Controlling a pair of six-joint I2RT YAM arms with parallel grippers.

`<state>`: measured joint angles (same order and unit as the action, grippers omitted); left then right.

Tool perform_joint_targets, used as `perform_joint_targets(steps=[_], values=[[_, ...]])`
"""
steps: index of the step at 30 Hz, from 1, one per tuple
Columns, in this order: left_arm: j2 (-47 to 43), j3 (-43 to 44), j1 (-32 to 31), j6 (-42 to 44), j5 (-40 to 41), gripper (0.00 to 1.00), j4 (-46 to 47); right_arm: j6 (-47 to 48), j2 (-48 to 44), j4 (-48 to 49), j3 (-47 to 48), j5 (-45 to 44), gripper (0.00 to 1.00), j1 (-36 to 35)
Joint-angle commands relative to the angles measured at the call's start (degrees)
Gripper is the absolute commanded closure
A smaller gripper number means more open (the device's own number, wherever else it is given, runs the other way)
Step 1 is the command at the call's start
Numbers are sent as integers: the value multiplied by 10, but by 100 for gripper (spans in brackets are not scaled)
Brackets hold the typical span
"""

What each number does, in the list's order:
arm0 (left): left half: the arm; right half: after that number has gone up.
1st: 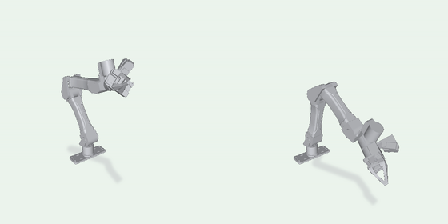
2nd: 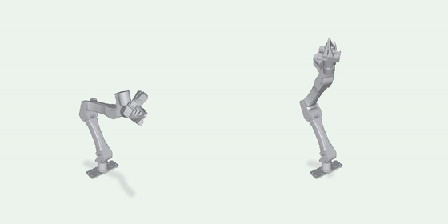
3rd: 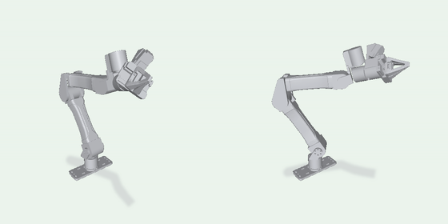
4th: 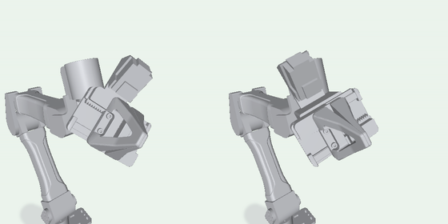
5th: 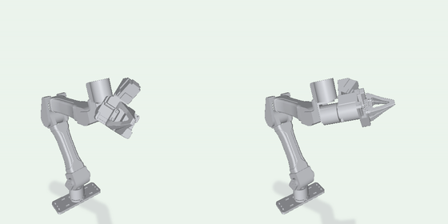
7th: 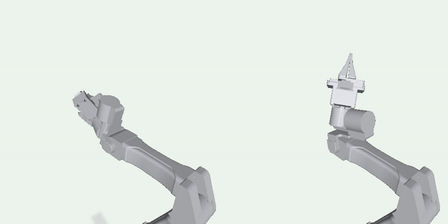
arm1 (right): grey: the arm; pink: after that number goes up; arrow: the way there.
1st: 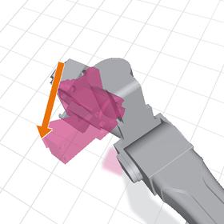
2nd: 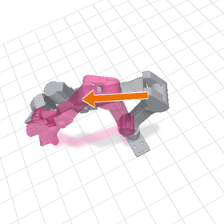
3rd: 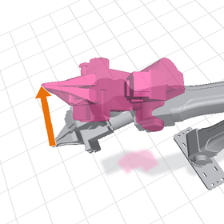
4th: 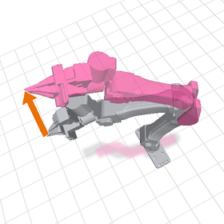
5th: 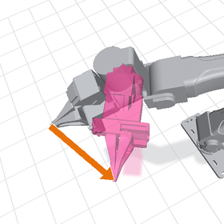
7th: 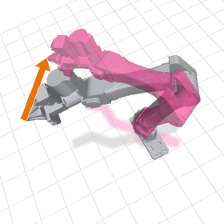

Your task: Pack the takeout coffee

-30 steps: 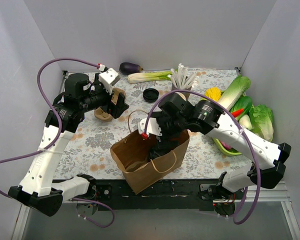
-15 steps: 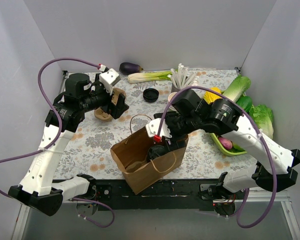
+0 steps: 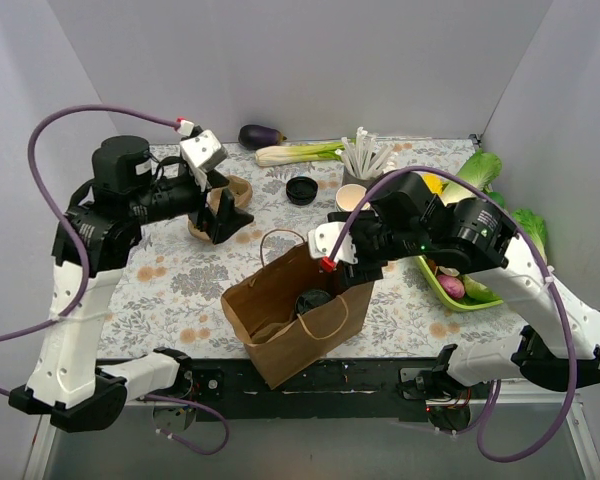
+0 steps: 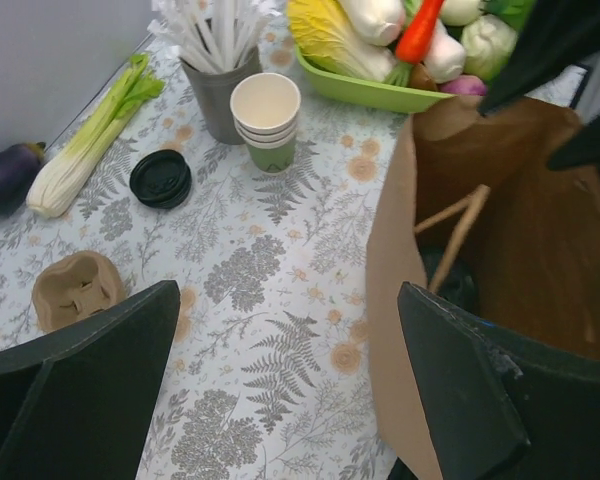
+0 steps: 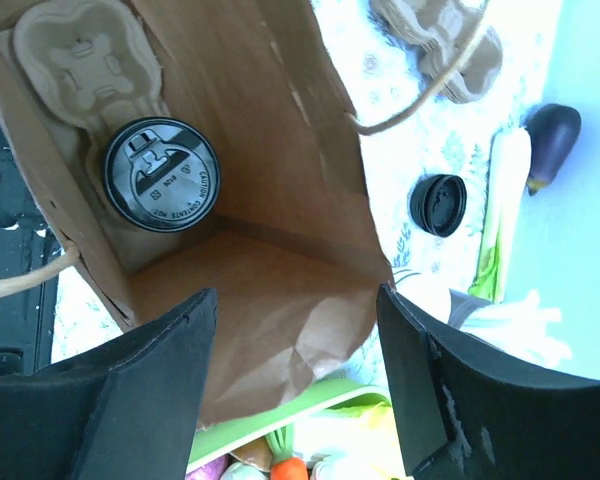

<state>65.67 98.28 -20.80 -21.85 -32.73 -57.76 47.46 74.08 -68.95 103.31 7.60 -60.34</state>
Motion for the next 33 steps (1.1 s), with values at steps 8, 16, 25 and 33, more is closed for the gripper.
perform_joint_targets(steps=[8, 16, 25, 33], values=[[-33, -66, 1, 105, -174, 12, -208, -56, -2, 112, 30, -45, 38, 99], [-16, -119, 1, 60, -163, 27, -134, -125, -18, 261, -11, -72, 45, 216], [41, -91, -11, 89, -228, 60, -187, -219, 118, 239, 82, 28, 41, 404], [63, -72, -18, 92, -234, 94, -208, -223, 208, 224, 72, 87, 28, 425]])
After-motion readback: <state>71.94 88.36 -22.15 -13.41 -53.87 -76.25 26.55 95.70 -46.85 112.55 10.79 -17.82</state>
